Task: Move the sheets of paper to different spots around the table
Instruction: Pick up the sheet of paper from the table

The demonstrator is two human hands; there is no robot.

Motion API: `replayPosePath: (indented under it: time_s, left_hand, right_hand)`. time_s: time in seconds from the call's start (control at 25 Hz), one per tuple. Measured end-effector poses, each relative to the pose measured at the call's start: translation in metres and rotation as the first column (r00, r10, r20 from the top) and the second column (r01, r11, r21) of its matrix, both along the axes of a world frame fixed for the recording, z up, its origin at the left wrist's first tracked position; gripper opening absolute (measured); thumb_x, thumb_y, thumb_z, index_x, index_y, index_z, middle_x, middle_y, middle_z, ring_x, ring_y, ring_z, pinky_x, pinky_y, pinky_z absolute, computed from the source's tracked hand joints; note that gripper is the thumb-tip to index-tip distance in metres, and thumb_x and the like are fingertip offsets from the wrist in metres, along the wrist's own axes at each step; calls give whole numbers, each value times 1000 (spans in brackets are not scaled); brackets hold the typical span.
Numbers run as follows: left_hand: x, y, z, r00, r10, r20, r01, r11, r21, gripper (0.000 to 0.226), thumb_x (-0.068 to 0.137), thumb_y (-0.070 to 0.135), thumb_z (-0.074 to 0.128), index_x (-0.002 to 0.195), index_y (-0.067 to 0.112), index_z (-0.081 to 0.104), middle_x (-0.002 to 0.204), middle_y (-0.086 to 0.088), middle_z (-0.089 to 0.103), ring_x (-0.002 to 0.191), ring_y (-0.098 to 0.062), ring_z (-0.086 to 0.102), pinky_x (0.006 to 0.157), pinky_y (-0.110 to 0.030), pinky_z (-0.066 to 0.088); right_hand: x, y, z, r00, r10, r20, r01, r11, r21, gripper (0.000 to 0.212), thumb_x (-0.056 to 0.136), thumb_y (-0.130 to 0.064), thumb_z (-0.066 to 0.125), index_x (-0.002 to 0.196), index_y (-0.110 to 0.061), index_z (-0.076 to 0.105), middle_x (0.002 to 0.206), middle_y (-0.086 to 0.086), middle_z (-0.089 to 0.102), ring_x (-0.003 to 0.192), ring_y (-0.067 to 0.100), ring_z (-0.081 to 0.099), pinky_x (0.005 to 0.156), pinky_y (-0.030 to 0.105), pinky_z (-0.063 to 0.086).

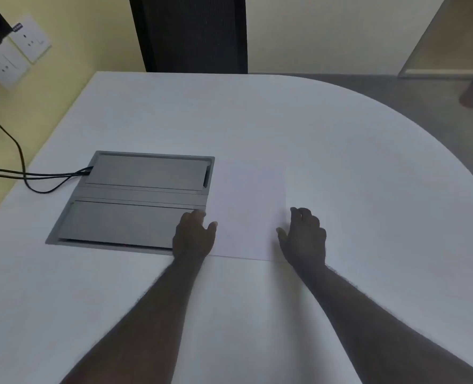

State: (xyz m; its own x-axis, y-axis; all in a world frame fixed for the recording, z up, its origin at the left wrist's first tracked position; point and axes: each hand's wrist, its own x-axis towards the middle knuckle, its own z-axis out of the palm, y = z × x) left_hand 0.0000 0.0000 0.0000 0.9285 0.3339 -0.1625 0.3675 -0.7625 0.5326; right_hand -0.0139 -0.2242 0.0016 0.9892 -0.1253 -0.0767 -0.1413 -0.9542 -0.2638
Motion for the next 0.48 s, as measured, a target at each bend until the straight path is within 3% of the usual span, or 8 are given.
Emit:
replayPosePath:
  time_s: [0.2,0.32,0.48]
  left_hand:
    - [27,-5,-12,991,53,-126,-56,998,-16,45,80,35,67,119,14,58,124,-8,52,115,-30,54,95,-40,46]
    - [38,-5,-14,982,74,-174,-65,996,53,51,80,40,67,121,12,55,126,-10,50,117,-32,53,95,-41,44]
    - [40,-8,-22,982,100,-160,-96,995,30,52,80,42,67,124,15,56,129,-8,50,119,-30,52,97,-40,40]
  right_hand:
    - [15,2,-14,990,-78,-114,93,987,129,38,91,-33,58,122,-12,49,120,7,50,111,29,49,85,41,43]
    - [25,4,-18,973,-138,-188,182,953,242,44,86,-40,65,115,-11,51,114,6,50,111,29,47,84,41,45]
    - [34,9,-20,948,-193,-254,271,907,322,55,75,-41,77,109,-8,50,112,7,48,110,29,45,81,41,46]
